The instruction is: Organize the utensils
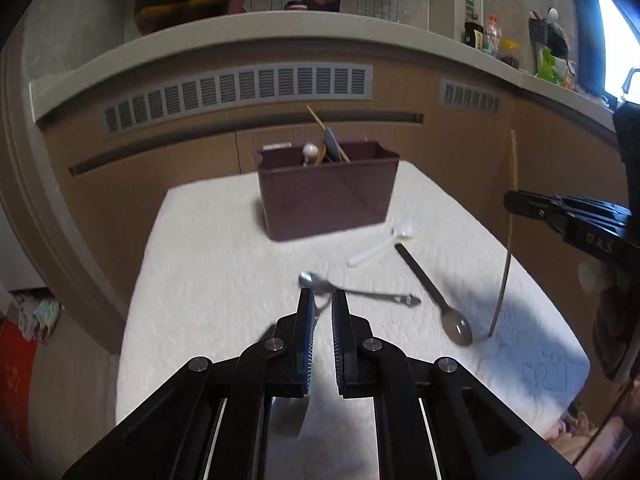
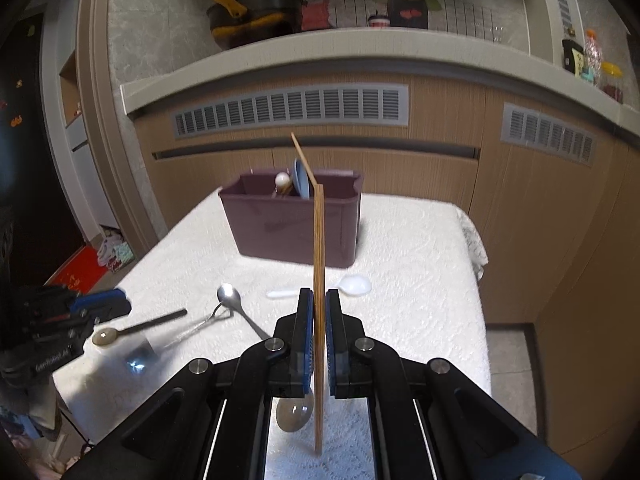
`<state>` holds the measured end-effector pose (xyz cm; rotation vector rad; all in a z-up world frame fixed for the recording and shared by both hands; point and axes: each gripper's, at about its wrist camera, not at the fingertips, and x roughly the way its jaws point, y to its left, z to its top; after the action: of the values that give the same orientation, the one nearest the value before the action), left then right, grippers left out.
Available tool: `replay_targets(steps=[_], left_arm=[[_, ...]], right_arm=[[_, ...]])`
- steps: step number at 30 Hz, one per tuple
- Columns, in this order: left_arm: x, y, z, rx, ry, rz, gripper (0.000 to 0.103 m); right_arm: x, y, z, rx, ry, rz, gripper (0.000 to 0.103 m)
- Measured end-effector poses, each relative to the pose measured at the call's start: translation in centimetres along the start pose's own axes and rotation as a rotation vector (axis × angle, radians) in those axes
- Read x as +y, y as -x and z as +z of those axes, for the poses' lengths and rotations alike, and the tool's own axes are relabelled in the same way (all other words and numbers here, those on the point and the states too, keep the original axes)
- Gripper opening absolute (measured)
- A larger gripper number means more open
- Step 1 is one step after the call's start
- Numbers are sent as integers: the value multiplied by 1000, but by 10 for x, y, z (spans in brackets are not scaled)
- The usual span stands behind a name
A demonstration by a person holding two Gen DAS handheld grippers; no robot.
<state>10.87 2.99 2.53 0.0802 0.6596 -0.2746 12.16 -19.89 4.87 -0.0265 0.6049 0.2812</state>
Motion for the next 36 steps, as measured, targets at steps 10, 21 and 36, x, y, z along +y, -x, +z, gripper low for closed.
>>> replay_targets(steps=[10,21,36], left_arm=[[48,-17,-44,159,150,-26,16],[42,-38,-91,245,148,45,57],[43,-21,-46,97,97,66,9]], right_arm=[[0,6,0,-1,16,-16,5],[5,5,0,1,34,-2,6],[-4,4,-4,12,1,-20,5]])
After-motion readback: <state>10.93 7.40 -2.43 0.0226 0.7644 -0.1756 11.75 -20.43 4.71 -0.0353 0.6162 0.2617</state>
